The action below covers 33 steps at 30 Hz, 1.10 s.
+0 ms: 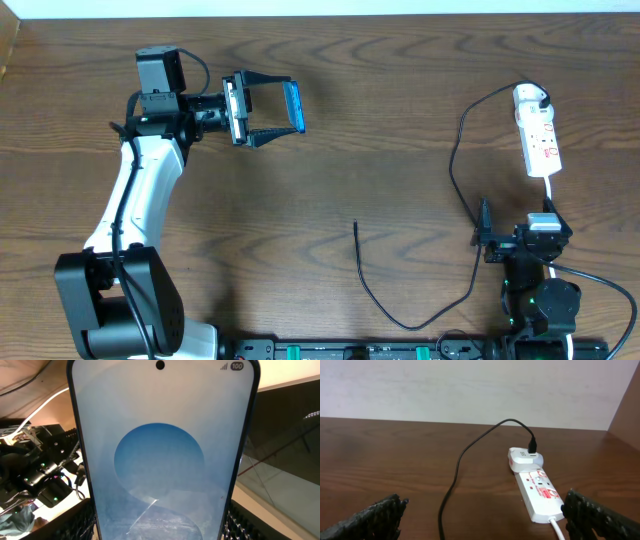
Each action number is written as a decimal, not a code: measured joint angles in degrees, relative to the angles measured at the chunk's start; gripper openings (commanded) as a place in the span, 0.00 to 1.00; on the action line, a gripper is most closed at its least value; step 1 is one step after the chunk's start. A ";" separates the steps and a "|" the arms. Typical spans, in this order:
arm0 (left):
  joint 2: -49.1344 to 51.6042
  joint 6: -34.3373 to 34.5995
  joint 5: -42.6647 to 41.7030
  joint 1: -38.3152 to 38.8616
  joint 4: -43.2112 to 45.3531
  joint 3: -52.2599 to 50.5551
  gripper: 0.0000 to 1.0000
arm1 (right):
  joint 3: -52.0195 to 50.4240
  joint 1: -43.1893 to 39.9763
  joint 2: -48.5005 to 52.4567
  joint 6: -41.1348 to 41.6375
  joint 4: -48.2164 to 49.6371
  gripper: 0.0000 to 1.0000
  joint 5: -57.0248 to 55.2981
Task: Plug charger to phone and switch on socket
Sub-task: 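Hold the phone raised upright in the left gripper, then move the right gripper toward the phone held by the left gripper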
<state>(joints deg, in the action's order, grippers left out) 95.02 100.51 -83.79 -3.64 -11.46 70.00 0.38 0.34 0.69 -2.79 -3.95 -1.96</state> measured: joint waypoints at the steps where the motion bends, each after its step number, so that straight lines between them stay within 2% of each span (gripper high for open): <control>1: 0.00 0.00 0.02 0.00 0.00 -0.02 0.07 | 0.00 0.00 0.00 0.00 0.02 0.99 -0.11; 21: 0.00 -0.02 0.04 0.00 0.02 0.00 0.07 | 0.00 0.00 0.00 -0.44 0.57 0.99 -4.15; 27: 0.00 -0.04 0.09 0.00 4.20 0.00 0.07 | 0.00 0.00 0.00 -0.42 0.74 0.99 -4.17; 33: 0.00 -0.04 0.42 0.00 7.45 -0.02 0.07 | 0.00 0.00 0.00 3.91 4.72 0.99 -3.10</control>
<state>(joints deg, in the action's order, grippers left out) 95.02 100.47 -83.37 -3.64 -4.01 69.97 0.38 0.34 0.69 1.13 0.78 -5.06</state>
